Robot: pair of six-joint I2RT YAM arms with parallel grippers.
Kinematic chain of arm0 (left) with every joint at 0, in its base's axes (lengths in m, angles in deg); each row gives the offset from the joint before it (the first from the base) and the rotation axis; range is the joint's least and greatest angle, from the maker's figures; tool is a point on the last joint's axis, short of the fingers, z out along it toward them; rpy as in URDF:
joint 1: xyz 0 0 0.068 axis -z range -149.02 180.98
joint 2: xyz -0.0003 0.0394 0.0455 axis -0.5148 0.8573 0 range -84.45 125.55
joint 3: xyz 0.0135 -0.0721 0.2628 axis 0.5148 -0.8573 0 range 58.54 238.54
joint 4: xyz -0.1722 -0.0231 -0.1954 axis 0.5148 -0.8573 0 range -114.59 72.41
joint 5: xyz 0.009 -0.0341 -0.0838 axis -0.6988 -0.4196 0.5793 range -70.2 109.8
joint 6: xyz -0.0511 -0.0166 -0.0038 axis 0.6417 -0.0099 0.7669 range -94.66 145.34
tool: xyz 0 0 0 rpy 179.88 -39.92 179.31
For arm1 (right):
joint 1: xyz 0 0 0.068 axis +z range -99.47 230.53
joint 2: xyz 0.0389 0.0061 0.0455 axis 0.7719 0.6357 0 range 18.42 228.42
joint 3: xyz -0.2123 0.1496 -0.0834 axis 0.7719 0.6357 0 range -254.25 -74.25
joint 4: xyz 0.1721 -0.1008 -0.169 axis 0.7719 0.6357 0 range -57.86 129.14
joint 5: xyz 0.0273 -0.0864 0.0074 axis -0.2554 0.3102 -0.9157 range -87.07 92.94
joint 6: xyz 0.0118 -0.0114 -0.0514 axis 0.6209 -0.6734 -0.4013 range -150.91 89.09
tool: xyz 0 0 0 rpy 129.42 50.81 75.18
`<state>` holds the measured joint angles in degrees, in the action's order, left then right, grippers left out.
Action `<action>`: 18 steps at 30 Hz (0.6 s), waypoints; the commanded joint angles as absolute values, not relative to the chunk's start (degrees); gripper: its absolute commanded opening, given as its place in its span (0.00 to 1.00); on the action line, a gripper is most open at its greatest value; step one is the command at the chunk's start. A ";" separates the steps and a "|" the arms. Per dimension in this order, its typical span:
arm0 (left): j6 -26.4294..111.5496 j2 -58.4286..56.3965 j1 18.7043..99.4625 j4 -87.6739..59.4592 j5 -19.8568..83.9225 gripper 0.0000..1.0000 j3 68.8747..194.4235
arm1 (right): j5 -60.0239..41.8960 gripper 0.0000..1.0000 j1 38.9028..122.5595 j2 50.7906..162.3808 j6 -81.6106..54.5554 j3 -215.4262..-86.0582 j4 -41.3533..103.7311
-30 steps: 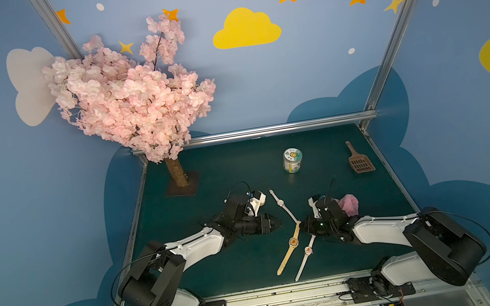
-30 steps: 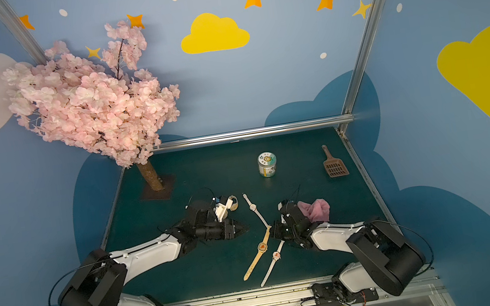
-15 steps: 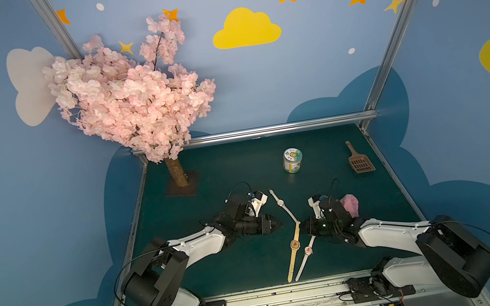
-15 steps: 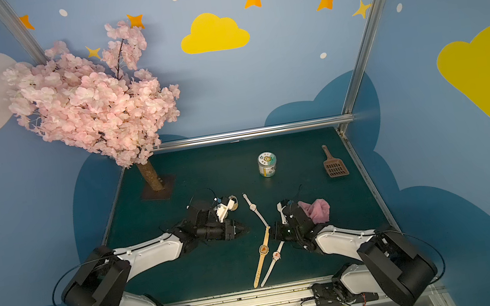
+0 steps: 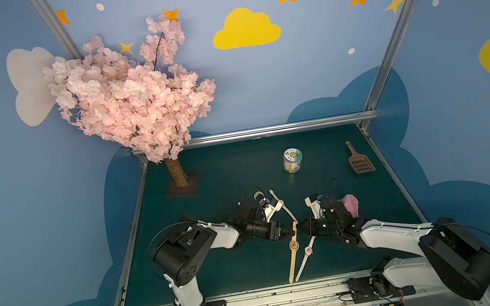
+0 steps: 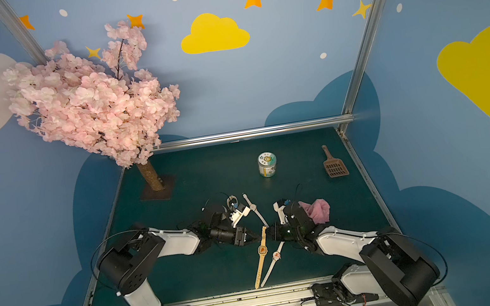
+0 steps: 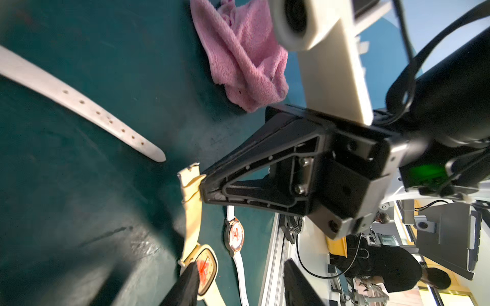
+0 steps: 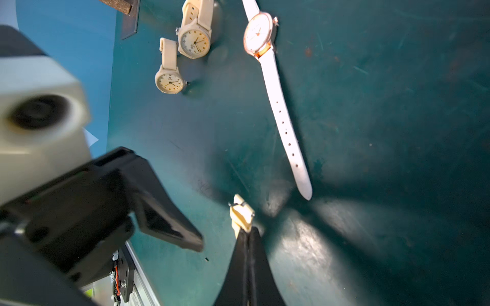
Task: Wipe the watch dial
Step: Pick up the watch at the center of the board.
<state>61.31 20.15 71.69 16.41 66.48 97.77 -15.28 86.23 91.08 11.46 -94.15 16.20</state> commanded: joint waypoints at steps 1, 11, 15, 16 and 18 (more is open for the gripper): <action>59.50 22.41 71.85 21.11 67.92 0.52 98.72 | -15.62 0.00 86.21 89.32 10.53 -94.25 16.19; 58.90 28.03 73.43 21.72 66.94 0.44 102.20 | -14.58 0.00 86.21 86.90 11.40 -93.84 18.07; 58.76 28.64 74.02 21.17 66.83 0.25 102.99 | -13.70 0.00 86.21 85.89 12.22 -93.20 18.50; 58.66 28.30 74.06 21.17 66.62 0.21 102.77 | -13.48 0.00 86.21 85.67 12.39 -93.08 18.71; 58.37 27.55 74.31 21.17 65.90 0.12 102.23 | -12.73 0.00 86.19 84.82 12.87 -92.85 19.36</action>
